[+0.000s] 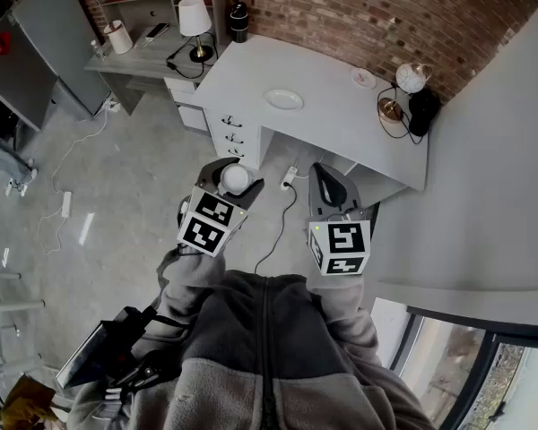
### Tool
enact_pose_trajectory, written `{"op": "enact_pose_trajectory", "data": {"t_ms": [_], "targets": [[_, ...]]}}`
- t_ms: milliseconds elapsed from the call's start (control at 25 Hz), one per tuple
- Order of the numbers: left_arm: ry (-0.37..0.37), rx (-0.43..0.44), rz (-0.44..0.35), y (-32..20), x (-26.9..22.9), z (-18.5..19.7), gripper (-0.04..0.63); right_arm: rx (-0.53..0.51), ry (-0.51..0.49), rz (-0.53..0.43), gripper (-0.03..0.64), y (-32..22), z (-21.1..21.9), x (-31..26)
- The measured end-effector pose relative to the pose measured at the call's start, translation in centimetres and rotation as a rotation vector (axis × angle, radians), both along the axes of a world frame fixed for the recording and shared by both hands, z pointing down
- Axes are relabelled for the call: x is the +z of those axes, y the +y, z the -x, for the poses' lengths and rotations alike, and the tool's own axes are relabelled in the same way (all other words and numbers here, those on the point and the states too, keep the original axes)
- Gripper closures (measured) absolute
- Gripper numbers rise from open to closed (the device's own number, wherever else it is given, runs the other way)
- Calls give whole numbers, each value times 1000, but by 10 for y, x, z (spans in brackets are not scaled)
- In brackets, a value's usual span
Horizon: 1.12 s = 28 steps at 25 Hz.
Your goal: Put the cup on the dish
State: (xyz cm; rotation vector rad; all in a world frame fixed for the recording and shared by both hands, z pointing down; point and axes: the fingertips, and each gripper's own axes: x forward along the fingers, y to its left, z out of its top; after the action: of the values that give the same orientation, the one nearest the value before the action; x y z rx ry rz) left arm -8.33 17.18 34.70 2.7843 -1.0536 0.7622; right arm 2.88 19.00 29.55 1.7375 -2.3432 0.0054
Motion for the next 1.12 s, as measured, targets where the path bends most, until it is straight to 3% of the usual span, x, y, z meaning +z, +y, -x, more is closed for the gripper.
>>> {"op": "enact_pose_trajectory", "data": {"t_ms": [400,1120], "targets": [[-2,-13,12,0,11,14,334,-3,-14,-1,614,-2,8,9],[-20,17,88,11,58,66,334,38,10,78,614,6,58,52]]}}
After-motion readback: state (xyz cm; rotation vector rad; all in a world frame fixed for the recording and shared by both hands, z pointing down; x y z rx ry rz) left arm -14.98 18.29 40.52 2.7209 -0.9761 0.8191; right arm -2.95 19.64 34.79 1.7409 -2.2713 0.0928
